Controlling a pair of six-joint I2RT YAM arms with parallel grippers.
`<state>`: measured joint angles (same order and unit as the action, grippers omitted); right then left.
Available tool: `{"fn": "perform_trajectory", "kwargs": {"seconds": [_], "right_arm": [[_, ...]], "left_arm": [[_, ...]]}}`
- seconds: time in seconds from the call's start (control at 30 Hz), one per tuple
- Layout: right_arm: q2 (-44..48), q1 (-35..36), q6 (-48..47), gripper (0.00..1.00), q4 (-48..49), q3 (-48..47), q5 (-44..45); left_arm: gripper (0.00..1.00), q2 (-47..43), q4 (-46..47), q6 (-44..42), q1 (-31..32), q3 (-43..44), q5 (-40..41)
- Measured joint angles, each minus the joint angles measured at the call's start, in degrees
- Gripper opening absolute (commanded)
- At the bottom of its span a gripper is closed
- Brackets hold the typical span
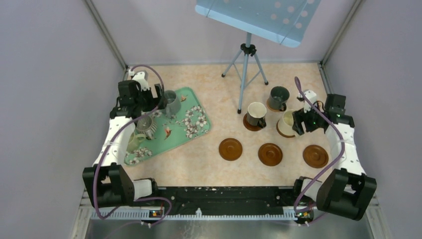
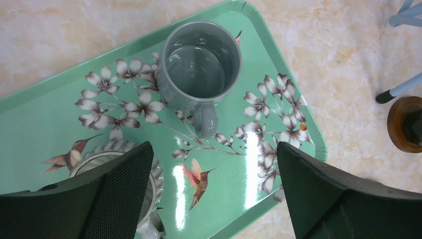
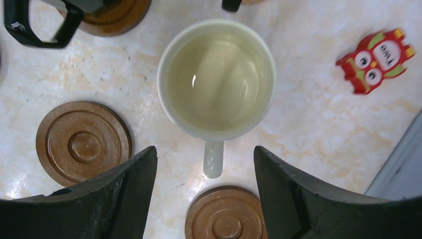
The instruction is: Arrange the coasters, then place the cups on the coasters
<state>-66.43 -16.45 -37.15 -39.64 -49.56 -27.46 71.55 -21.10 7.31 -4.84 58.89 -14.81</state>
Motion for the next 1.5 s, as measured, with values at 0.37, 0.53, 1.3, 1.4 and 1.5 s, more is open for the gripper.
{"fn": "perform_trajectory", "kwargs": {"seconds": [0.37, 0.53, 1.3, 1.4, 1.5], "right_arm": [[0.50, 19.39, 5.64, 0.71, -1.77, -11.65, 6.95], [-3.17, 34.12, 10.97, 0.71, 0.15, -16.98, 11.63], [-54.36, 71.21, 41.66, 0.71, 20.33, -58.07, 38.99], [-61.20, 72.74, 45.18, 0.71, 19.39, -66.58, 40.57], [-66.29, 73.42, 47.87, 0.71, 18.73, -72.81, 41.31]], "left_arm": [[0.99, 2.25, -2.45, -2.08, 0.00, 2.25, -3.21], [0.99, 2.78, -2.97, -2.29, -0.39, 2.60, -3.34], [0.99, 3.10, -3.85, 6.71, -11.96, 4.15, 3.89], [0.99, 3.10, -3.98, 7.52, -13.29, 4.22, 3.80], [0.99, 3.10, -4.17, 7.85, -13.64, 4.22, 2.86]]}}
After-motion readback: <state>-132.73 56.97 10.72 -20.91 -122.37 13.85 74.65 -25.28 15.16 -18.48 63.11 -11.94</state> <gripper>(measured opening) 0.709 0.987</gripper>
